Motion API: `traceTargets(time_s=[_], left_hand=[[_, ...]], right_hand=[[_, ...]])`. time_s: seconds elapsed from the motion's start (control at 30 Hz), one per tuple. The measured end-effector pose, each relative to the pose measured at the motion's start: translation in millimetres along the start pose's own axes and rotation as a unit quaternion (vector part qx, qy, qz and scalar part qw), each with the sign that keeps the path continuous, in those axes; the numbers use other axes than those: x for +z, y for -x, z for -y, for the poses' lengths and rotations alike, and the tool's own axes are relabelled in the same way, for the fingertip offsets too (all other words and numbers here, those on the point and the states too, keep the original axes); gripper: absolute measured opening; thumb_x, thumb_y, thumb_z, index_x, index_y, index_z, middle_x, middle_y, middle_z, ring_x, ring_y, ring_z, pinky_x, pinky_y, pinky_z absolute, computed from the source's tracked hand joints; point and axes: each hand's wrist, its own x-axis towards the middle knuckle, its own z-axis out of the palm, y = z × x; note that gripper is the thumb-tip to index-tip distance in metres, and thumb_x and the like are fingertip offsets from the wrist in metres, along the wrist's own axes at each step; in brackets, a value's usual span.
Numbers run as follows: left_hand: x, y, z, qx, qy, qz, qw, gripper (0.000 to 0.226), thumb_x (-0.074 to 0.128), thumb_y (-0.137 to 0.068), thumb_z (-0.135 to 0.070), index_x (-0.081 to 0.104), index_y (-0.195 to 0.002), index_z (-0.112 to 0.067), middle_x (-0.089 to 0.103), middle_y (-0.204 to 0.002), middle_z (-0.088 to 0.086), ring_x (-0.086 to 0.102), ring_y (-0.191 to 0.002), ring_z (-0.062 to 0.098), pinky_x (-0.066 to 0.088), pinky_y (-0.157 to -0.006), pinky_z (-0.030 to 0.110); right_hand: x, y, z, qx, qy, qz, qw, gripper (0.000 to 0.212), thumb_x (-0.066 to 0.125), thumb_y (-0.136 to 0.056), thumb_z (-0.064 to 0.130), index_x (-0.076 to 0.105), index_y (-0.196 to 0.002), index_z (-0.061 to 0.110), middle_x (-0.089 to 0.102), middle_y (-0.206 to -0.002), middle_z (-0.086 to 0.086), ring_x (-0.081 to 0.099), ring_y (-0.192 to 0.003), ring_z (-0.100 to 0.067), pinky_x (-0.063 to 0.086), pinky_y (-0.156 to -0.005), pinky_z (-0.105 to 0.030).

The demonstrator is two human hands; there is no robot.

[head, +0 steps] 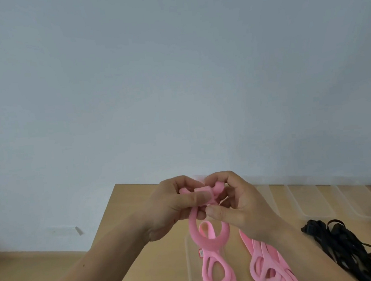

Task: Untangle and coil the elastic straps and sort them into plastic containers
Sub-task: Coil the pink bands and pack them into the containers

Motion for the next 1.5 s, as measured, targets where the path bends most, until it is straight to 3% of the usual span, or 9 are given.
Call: traceTargets(time_s=[0.1, 0.2, 0.37, 0.57, 0.7, 0.83, 1.07, 1.23, 1.5], left_hand=[[1, -2, 1, 0.047, -0.055, -0.035, 0.997, 0.042, 0.086, -0.070, -0.012, 0.064, -0.103, 0.001, 0.072, -0.088, 0.013, 0.066, -0.072, 0.025, 0.055, -0.071, 0.031], [2, -3, 5, 0.086, -0.113, -0.041, 0.989, 0.042, 0.088, -0.070, -0.014, 0.065, -0.104, -0.005, 0.074, -0.091, 0.011, 0.072, -0.082, 0.027, 0.056, -0.077, 0.032], [2, -6, 12, 0.115, -0.212, -0.067, 0.968, 0.039, 0.087, -0.072, -0.018, 0.063, -0.102, -0.022, 0.076, -0.092, 0.001, 0.074, -0.086, 0.020, 0.060, -0.079, 0.035], [-1, -7, 9, 0.093, -0.295, -0.068, 0.949, 0.042, 0.081, -0.077, -0.025, 0.056, -0.110, -0.032, 0.068, -0.100, -0.009, 0.068, -0.082, 0.007, 0.056, -0.068, 0.022], [-6, -4, 2, 0.026, -0.198, -0.025, 0.980, 0.029, 0.075, -0.083, -0.020, 0.063, -0.109, -0.013, 0.072, -0.093, 0.005, 0.072, -0.081, 0.019, 0.058, -0.068, 0.029], [-9, -3, -5, -0.034, -0.058, 0.032, 0.997, 0.038, 0.061, -0.089, -0.035, 0.065, -0.110, -0.003, 0.072, -0.096, 0.015, 0.071, -0.084, 0.030, 0.056, -0.070, 0.030], [-14, -6, 0, -0.023, -0.045, 0.031, 0.998, 0.040, 0.068, -0.087, -0.033, 0.063, -0.113, -0.003, 0.072, -0.103, 0.020, 0.070, -0.083, 0.029, 0.053, -0.062, 0.029], [-22, -5, 2, 0.012, -0.052, -0.020, 0.998, 0.042, 0.082, -0.072, -0.019, 0.066, -0.109, -0.007, 0.068, -0.081, 0.005, 0.063, -0.069, 0.025, 0.050, -0.058, 0.029], [-41, -4, 6, 0.023, 0.073, 0.011, 0.997, 0.037, 0.075, -0.075, -0.015, 0.065, -0.109, -0.003, 0.066, -0.090, 0.012, 0.058, -0.063, 0.022, 0.048, -0.053, 0.026]], right_hand=[[-2, -4, 0, 0.041, -0.042, -0.020, 0.998, 0.045, 0.077, -0.074, 0.041, 0.060, -0.114, 0.029, 0.070, -0.103, -0.001, 0.070, -0.093, -0.027, 0.057, -0.079, -0.036], [-3, -7, 4, 0.083, -0.041, -0.023, 0.995, 0.028, 0.069, -0.080, 0.050, 0.069, -0.098, 0.027, 0.074, -0.085, -0.001, 0.071, -0.077, -0.018, 0.055, -0.067, -0.025], [-3, -10, 1, 0.106, -0.023, -0.008, 0.994, 0.021, 0.069, -0.085, 0.043, 0.071, -0.083, 0.022, 0.069, -0.071, 0.001, 0.061, -0.060, -0.012, 0.049, -0.056, -0.025], [-4, -13, -2, 0.080, -0.052, -0.038, 0.995, 0.028, 0.080, -0.072, 0.027, 0.073, -0.098, 0.026, 0.074, -0.090, -0.004, 0.069, -0.076, -0.023, 0.054, -0.061, -0.028], [-3, -15, -2, 0.053, -0.004, -0.053, 0.997, 0.035, 0.081, -0.077, 0.010, 0.069, -0.103, 0.029, 0.071, -0.097, 0.002, 0.069, -0.087, -0.026, 0.060, -0.073, -0.037], [1, -13, -1, 0.022, 0.031, -0.038, 0.999, 0.042, 0.075, -0.080, 0.005, 0.064, -0.102, 0.040, 0.071, -0.096, -0.001, 0.070, -0.089, -0.028, 0.059, -0.082, -0.043], [9, -12, 0, -0.015, 0.102, -0.043, 0.994, 0.044, 0.071, -0.081, 0.002, 0.059, -0.101, 0.039, 0.065, -0.100, 0.017, 0.065, -0.086, -0.011, 0.058, -0.076, -0.035], [9, -14, 1, 0.018, 0.031, -0.002, 0.999, 0.030, 0.077, -0.073, 0.034, 0.064, -0.100, 0.036, 0.071, -0.098, 0.006, 0.068, -0.088, -0.018, 0.058, -0.077, -0.032], [6, -22, -6, 0.045, -0.164, -0.013, 0.985, 0.026, 0.069, -0.082, 0.021, 0.074, -0.106, 0.013, 0.073, -0.096, -0.014, 0.065, -0.076, -0.026, 0.054, -0.074, -0.029]])
